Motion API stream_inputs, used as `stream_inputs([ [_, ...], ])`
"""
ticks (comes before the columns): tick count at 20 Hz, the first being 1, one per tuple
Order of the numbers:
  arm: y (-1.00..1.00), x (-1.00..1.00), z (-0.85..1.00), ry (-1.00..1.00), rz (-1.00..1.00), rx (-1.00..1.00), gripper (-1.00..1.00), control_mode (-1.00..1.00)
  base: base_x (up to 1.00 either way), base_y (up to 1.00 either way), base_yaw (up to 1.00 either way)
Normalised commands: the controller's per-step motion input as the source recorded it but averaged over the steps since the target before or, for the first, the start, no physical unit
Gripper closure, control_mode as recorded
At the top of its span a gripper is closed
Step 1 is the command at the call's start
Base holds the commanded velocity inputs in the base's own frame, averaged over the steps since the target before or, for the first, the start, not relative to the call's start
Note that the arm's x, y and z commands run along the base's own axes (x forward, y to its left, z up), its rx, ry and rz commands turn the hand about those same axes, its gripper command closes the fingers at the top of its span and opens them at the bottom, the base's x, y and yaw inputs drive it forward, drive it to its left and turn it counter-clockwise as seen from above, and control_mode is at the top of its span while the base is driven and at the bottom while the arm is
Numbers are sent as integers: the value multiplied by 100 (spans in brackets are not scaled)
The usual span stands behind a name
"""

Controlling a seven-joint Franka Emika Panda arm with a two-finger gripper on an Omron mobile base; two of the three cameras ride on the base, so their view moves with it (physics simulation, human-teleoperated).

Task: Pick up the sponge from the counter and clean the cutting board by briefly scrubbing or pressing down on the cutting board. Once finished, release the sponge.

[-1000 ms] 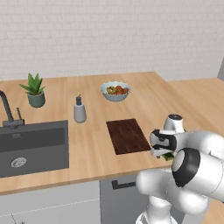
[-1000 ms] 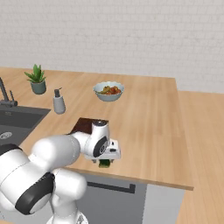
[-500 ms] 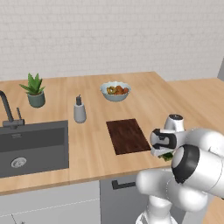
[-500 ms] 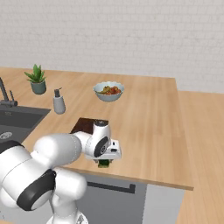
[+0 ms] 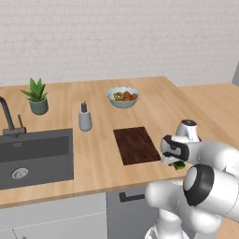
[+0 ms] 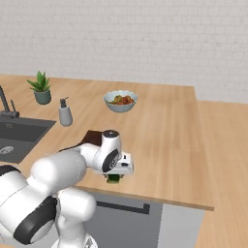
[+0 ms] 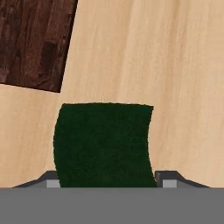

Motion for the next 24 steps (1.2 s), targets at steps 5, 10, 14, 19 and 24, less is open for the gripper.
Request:
stream_inputs([
  [5,35,0,56,8,-28,0,100,-100,0,0,0],
  [10,48,0,50,12,-36,1,100,-100,0,0,0],
  [14,71,9,14,6,-36,0,100,-100,0,0,0],
  [19,86,54,2,0,-32,0,100,-100,0,0,0],
  [24,52,64,-1,0,-22,0,100,-100,0,0,0],
])
